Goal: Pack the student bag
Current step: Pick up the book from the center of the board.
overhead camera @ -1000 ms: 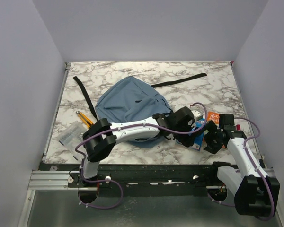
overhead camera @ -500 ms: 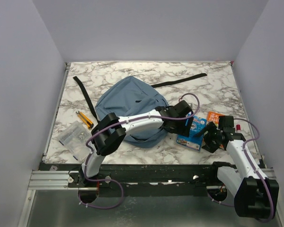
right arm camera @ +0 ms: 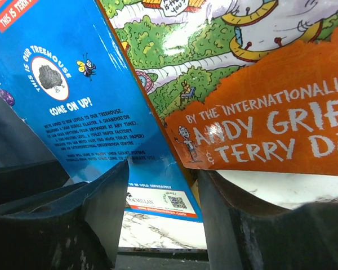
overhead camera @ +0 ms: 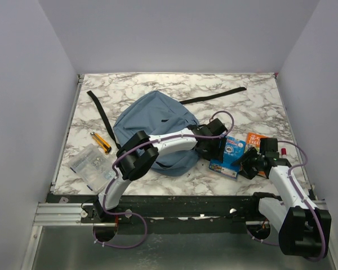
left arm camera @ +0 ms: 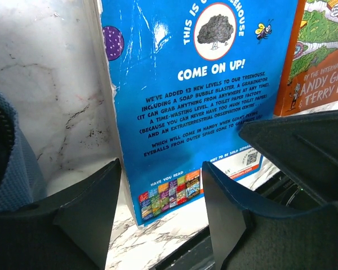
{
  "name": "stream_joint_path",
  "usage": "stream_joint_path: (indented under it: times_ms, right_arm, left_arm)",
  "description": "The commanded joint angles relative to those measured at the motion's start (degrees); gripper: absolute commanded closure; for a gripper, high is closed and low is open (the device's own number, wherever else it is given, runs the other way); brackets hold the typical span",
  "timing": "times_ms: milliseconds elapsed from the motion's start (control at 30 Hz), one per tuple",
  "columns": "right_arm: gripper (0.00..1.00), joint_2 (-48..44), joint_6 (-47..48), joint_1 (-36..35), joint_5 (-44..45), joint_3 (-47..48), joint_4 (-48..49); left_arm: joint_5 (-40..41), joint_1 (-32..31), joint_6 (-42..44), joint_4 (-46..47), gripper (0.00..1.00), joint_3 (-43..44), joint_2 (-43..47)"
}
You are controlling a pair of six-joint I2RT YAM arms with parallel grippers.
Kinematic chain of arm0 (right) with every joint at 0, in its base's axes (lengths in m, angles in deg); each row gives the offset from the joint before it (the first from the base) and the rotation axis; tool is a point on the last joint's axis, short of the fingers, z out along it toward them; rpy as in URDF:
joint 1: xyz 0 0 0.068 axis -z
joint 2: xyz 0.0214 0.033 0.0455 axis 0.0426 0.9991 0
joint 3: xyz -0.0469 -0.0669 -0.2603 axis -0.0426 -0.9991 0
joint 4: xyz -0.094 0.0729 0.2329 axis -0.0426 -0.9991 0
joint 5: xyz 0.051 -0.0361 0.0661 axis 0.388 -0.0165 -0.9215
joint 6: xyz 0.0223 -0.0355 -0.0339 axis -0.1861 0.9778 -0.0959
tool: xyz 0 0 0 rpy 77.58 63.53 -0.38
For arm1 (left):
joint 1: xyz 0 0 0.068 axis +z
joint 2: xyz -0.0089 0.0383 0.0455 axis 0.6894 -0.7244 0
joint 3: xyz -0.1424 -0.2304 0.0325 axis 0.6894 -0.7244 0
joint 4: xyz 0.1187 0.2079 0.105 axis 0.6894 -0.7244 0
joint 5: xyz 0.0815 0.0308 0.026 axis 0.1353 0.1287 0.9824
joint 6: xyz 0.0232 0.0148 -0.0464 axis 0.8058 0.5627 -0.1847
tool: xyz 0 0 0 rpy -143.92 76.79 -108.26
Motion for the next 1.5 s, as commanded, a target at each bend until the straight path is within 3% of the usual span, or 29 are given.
stream_joint_path:
  times_ms: [0, 200, 467, 667, 833, 1133, 1467]
  right_arm:
    - [0.45, 0.39, 0.12, -0.11, -1.97, -0.56, 2.1]
    - [0.5, 1.08, 0.62, -0.06, -3.8, -0.66, 3.24]
    - [0.5, -0.05, 0.99, -0.09, -6.55, -1.25, 4.43]
    - [0.48, -1.29, 1.81, -0.1, -5.25, -0.16, 3.16]
    - [0.37, -2.65, 1.79, -0.12, -5.21, 0.78, 3.53]
    - [0.0, -6.47, 0.08, -0.09, -2.65, 4.49, 3.83]
    - [0.0, -9.2, -13.79, -0.07, -20.19, -11.12, 26.42]
  left_arm:
    - [-0.24, 0.57, -0.64, -0.92, 0.38, -0.3, 0.17]
    - [-6.6, 1.24, -1.08, 1.91, 0.63, -1.94, 3.01]
    - [-13.02, 2.36, -4.14, 11.41, 0.82, -7.67, 9.27]
    - [-14.64, 3.66, -4.64, 12.52, 1.0, -9.04, 9.26]
    - [-16.63, 4.95, -3.09, 12.81, 1.0, -9.42, 10.67]
    - [-27.8, 10.52, -6.86, 19.64, 1.0, -15.85, 16.82]
    - [-36.47, 14.9, -16.25, 30.06, 1.0, -21.89, 18.89]
